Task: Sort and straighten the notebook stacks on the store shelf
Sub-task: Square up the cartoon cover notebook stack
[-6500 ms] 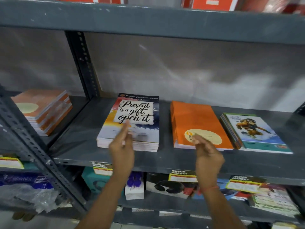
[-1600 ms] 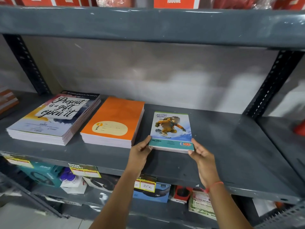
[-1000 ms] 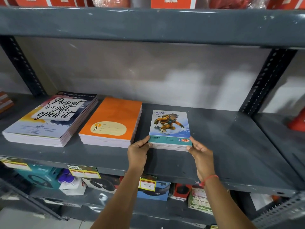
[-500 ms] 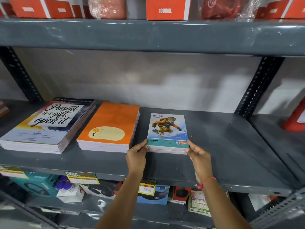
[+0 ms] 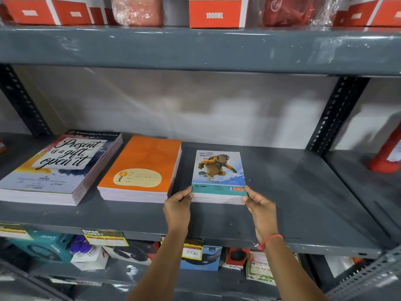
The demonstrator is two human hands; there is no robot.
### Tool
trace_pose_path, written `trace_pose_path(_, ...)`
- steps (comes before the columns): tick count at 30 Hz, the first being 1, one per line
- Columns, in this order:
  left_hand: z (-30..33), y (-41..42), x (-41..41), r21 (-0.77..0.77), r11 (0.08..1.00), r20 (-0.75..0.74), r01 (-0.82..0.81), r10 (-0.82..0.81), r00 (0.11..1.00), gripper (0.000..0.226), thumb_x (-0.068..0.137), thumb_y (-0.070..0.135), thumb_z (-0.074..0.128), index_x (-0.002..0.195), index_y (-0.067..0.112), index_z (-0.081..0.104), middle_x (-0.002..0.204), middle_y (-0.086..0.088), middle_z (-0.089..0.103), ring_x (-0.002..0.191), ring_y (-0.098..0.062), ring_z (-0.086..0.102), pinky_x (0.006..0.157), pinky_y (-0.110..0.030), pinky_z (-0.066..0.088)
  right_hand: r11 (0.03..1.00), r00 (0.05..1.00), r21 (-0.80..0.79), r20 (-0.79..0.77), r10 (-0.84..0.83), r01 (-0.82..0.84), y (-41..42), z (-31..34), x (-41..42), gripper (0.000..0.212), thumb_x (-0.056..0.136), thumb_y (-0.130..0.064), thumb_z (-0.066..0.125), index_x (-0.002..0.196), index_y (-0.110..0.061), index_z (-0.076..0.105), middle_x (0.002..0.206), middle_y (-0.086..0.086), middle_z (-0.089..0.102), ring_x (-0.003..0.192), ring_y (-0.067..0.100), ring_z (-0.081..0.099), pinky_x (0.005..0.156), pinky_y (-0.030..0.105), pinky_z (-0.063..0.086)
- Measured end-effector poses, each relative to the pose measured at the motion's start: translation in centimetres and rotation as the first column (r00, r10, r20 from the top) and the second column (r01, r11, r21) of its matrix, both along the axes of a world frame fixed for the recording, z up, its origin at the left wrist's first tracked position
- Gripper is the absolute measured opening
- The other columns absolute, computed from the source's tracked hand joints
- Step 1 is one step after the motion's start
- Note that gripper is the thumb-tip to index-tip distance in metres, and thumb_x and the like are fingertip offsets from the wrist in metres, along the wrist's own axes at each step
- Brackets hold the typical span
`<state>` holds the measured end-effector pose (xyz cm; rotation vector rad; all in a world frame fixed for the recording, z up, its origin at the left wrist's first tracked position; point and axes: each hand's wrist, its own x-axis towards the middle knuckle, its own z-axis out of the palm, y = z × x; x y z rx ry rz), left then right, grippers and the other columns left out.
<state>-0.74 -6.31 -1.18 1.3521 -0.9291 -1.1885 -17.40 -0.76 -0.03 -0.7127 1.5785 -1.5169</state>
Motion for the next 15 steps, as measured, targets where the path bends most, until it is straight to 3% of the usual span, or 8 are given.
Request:
trace_pose_path(7, -0.3, 0.0, 0.0, -0.016, 1.000, 0.018, -0.011, 0.011, 1.000, 0.024, 0.084, 0.007, 0.059, 0.107, 0.008, 0.068, 0.105, -0.008, 0.068, 0.101, -0.018, 0.058, 0.080, -0.019, 0.050, 1.000, 1.000, 0.006, -0.005, -0.002, 0.002, -0.2, -0.6, -0.2, 0.040, 0.087, -0.001, 0.056, 0.125, -0.012, 0.057, 0.110, 0.005, 0.067, 0.102, 0.018, 0.059, 0.107, 0.037, 0.042)
trace_pose_path(15, 1.5, 1.1, 0.5, 0.019, 0.996, 0.036, 0.082, -0.082, 0.996, 0.030, 0.085, 0.009, 0.058, 0.115, 0.007, 0.062, 0.116, -0.011, 0.066, 0.104, -0.021, 0.057, 0.096, -0.035, 0.049, 1.000, 0.999, -0.004, 0.039, -0.002, 0.002, 0.8, 0.5, 0.2, 0.041, 0.086, -0.001, 0.057, 0.126, -0.009, 0.056, 0.112, 0.002, 0.064, 0.106, 0.018, 0.056, 0.109, 0.034, 0.039)
